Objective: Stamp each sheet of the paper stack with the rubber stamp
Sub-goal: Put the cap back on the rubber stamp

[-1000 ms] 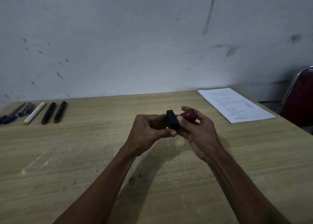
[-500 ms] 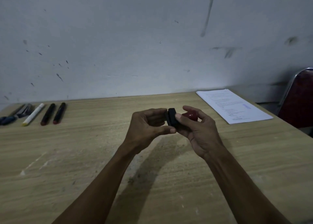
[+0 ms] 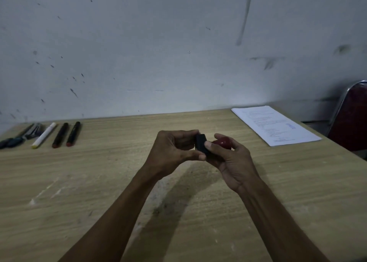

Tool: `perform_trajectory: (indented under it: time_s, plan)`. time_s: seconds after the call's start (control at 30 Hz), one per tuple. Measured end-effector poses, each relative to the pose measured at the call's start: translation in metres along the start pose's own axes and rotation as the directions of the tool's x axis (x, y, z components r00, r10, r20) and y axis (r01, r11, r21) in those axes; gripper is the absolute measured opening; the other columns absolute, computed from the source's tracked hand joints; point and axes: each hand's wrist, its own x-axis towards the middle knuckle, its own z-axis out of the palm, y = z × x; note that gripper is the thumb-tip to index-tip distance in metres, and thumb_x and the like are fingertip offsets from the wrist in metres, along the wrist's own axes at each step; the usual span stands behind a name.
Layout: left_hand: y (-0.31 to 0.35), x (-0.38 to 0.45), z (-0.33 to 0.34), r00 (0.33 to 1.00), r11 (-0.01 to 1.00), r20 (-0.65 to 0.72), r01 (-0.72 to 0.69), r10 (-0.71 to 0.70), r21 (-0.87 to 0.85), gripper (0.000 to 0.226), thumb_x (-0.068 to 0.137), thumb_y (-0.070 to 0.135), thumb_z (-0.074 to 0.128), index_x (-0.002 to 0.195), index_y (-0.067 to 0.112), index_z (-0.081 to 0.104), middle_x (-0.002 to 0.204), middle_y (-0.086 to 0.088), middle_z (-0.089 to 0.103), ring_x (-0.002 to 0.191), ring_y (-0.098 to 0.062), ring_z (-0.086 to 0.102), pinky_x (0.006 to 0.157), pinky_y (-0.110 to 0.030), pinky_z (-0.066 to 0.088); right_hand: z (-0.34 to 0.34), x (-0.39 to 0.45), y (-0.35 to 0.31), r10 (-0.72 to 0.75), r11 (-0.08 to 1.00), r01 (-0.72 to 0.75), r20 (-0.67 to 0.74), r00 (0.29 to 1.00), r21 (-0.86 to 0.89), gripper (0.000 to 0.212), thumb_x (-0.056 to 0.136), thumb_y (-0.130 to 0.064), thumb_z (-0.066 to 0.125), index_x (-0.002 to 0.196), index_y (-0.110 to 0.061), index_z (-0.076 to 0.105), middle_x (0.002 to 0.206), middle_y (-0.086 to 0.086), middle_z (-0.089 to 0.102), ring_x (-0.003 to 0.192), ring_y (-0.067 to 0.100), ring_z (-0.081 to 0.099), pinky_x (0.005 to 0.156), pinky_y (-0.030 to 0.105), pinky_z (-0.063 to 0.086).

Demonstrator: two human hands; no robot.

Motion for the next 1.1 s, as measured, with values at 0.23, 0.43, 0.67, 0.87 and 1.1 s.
perform_trajectory:
  time_s: [0.23, 0.43, 0.67, 0.87, 1.1]
  plan:
    - [0.001, -0.003, 0.002, 0.999, 0.996, -0.024, 0.021, -0.023, -0.086, 0.069, 0.051, 0.004, 0.086, 0.116, -0.001, 0.066, 0.106, -0.012, 0.073, 0.102, -0.022, 0.070, 0.091, -0.041, 0.056, 0.002, 0.000, 0.001, 0.011, 0.998, -0.011, 0.006, 1.000, 0.063, 0.062, 0.054, 0.000, 0.082, 0.112, 0.001, 0.060, 0.090, 0.017, 0.069, 0.088, 0.041, 0.071, 0.072, 0.041, 0.059]
    - [-0.001, -0.001, 0.009, 0.996, 0.996, -0.085, -0.022, 0.014, -0.090, 0.065, 0.051, -0.003, 0.086, 0.113, -0.003, 0.066, 0.100, -0.010, 0.075, 0.097, -0.021, 0.072, 0.084, -0.034, 0.058, 0.005, -0.002, 0.005, 0.059, 0.987, -0.064, 0.041, 0.997, 0.148, 0.039, 0.062, -0.003, 0.078, 0.098, 0.003, 0.063, 0.094, 0.019, 0.069, 0.079, 0.025, 0.073, 0.064, 0.030, 0.059]
    - [-0.005, 0.004, 0.011, 0.998, 0.998, -0.064, -0.021, 0.017, -0.053, 0.061, 0.052, -0.004, 0.088, 0.110, -0.001, 0.068, 0.100, -0.011, 0.075, 0.095, -0.020, 0.072, 0.087, -0.039, 0.058, -0.004, 0.000, 0.003, 0.158, 0.978, -0.169, 0.086, 0.984, 0.126, 0.036, 0.068, -0.006, 0.075, 0.101, 0.005, 0.063, 0.102, 0.021, 0.070, 0.085, 0.028, 0.073, 0.069, 0.036, 0.060]
    - [-0.011, 0.011, 0.018, 0.999, 0.998, -0.038, 0.003, -0.006, -0.066, 0.064, 0.057, -0.003, 0.088, 0.116, 0.007, 0.065, 0.106, -0.010, 0.073, 0.101, -0.020, 0.070, 0.095, -0.040, 0.054, -0.007, 0.003, -0.007, 0.308, 0.942, -0.322, 0.146, 0.940, 0.089, 0.033, 0.078, -0.014, 0.070, 0.105, 0.004, 0.066, 0.094, 0.020, 0.073, 0.081, 0.026, 0.074, 0.068, 0.037, 0.061]
    - [-0.025, 0.027, 0.030, 0.993, 0.926, 0.108, -0.090, 0.054, 0.367, 0.079, 0.056, 0.028, 0.088, 0.129, 0.015, 0.061, 0.119, 0.002, 0.069, 0.107, -0.003, 0.064, 0.086, -0.019, 0.054, -0.017, 0.012, -0.005, 0.188, 0.973, -0.198, -0.088, 0.978, -0.116, 0.021, 0.067, -0.001, 0.080, 0.083, 0.003, 0.066, 0.075, 0.017, 0.073, 0.060, 0.022, 0.071, 0.056, 0.031, 0.059]
